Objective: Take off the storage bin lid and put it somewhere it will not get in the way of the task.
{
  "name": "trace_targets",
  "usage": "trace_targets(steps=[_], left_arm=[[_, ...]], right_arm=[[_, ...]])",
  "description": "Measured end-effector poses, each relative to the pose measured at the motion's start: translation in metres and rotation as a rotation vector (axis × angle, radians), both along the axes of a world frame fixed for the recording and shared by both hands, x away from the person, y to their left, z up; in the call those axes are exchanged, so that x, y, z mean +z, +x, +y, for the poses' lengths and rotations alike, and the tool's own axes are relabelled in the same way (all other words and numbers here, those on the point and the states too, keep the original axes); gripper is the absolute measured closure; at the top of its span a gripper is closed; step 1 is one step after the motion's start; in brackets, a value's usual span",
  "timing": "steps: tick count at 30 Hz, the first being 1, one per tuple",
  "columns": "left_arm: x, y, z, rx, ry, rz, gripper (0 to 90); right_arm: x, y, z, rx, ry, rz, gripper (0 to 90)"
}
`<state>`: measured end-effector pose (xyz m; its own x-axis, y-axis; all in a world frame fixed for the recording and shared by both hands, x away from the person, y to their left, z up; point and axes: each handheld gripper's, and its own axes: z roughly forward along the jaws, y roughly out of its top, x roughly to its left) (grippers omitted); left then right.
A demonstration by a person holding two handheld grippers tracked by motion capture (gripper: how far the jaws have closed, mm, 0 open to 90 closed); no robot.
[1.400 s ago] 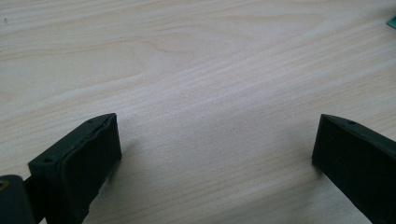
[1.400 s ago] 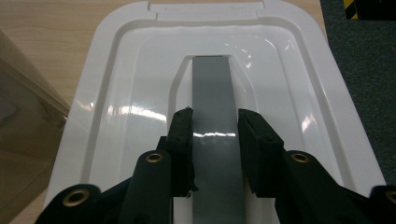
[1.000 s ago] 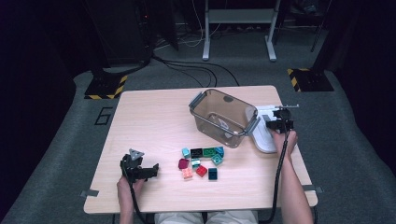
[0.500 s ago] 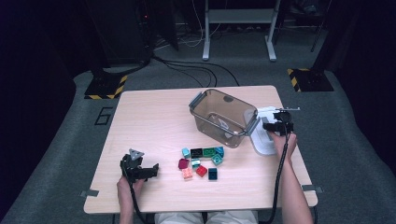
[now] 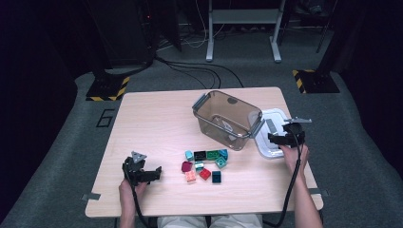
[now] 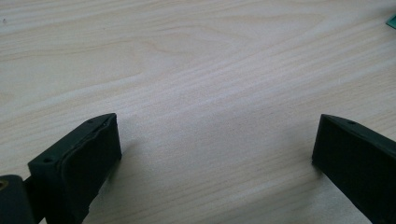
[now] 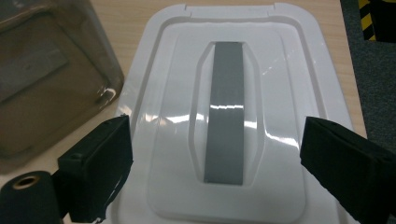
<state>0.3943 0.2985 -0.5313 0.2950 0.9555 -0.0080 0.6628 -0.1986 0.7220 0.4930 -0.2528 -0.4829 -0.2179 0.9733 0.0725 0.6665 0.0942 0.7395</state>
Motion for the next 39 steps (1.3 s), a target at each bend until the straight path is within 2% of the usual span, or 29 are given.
trace_targets(steps=[1, 5, 6, 8, 9, 13, 14, 15, 16, 18, 19, 21, 24, 25, 29, 33, 39], left_arm=[[0.000, 0.000, 0.000, 0.000, 0.000, 0.000, 1.0], [0.000, 0.000, 0.000, 0.000, 0.000, 0.001, 0.9], [0.000, 0.000, 0.000, 0.000, 0.000, 0.001, 0.9], [0.000, 0.000, 0.000, -0.003, 0.003, -0.002, 0.9], [0.000, 0.000, 0.000, -0.003, 0.003, -0.002, 0.9], [0.001, -0.002, 0.001, -0.012, 0.008, 0.004, 1.0], [0.001, -0.002, 0.001, -0.012, 0.008, 0.004, 1.3], [0.001, -0.003, 0.001, -0.017, -0.005, 0.001, 1.3], [0.001, -0.005, 0.001, -0.038, -0.041, -0.009, 1.3], [0.002, -0.006, 0.001, -0.048, -0.042, -0.009, 1.3], [0.003, -0.007, -0.001, -0.049, -0.045, -0.025, 1.3], [0.007, -0.009, -0.004, -0.077, -0.045, -0.026, 1.4], [0.013, -0.011, -0.012, -0.108, -0.043, -0.035, 1.4], [0.016, -0.012, -0.018, -0.135, -0.055, -0.048, 1.4], [0.019, -0.012, -0.030, -0.164, -0.056, -0.054, 1.4], [0.023, -0.010, -0.047, -0.209, -0.070, -0.055, 1.4], [0.024, -0.005, -0.062, -0.244, -0.074, -0.041, 1.1]], right_arm=[[0.000, 0.000, 0.000, 0.000, 0.000, 0.000, 8.0], [-0.004, -0.025, 0.000, 0.024, 0.005, -0.024, 4.3], [-0.004, -0.025, 0.000, 0.024, 0.005, -0.024, 4.3], [-0.007, -0.041, 0.001, 0.036, 0.011, -0.039, 2.6], [-0.007, -0.041, 0.001, 0.036, 0.011, -0.039, 2.6], [-0.018, -0.065, 0.006, 0.049, 0.022, -0.048, 0.6], [-0.018, -0.065, 0.006, 0.049, 0.022, -0.048, 0.6], [-0.020, -0.069, 0.007, 0.051, 0.027, -0.052, 0.5], [-0.025, -0.076, 0.008, 0.051, 0.022, -0.054, 0.0], [-0.027, -0.080, 0.008, 0.051, 0.024, -0.057, 0.0], [-0.029, -0.083, 0.008, 0.047, 0.024, -0.054, 0.0], [-0.033, -0.093, 0.009, 0.036, 0.017, -0.058, 0.0], [-0.035, -0.097, 0.007, 0.037, 0.022, -0.058, 0.0], [-0.038, -0.101, 0.007, 0.031, 0.026, -0.056, 0.0], [-0.041, -0.105, 0.005, 0.025, 0.009, -0.045, 0.0], [-0.042, -0.105, 0.005, 0.029, 0.002, -0.036, 0.0], [-0.043, -0.104, 0.007, 0.038, -0.011, -0.026, 0.0]])
